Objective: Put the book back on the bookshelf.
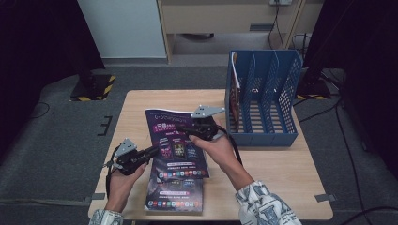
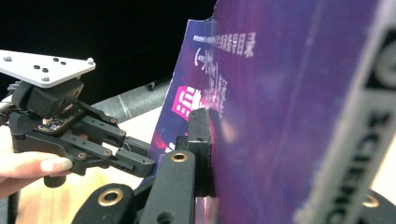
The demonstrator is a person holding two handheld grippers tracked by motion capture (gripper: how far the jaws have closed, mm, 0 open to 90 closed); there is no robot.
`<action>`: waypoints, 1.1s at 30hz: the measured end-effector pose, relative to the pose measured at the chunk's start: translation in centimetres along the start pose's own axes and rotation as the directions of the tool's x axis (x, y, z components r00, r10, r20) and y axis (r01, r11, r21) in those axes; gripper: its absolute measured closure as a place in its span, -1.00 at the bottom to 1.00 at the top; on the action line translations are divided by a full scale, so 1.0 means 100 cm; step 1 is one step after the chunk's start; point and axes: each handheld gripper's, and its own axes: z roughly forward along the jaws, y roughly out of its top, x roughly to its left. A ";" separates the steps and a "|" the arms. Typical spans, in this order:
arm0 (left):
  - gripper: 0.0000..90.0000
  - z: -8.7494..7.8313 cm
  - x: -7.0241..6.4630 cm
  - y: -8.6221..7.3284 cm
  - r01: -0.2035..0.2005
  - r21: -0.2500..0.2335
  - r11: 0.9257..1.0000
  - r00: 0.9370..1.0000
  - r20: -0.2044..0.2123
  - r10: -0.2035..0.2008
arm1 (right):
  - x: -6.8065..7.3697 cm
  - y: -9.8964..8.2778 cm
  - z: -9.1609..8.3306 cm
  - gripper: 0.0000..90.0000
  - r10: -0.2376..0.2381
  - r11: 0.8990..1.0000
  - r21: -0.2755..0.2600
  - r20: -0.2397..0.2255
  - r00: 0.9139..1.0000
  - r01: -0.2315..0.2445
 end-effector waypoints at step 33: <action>0.68 0.012 0.010 -0.009 0.051 0.078 0.996 0.994 0.091 -0.058 | 0.007 0.005 -0.011 0.78 -0.043 0.991 -0.133 -0.068 0.997 0.034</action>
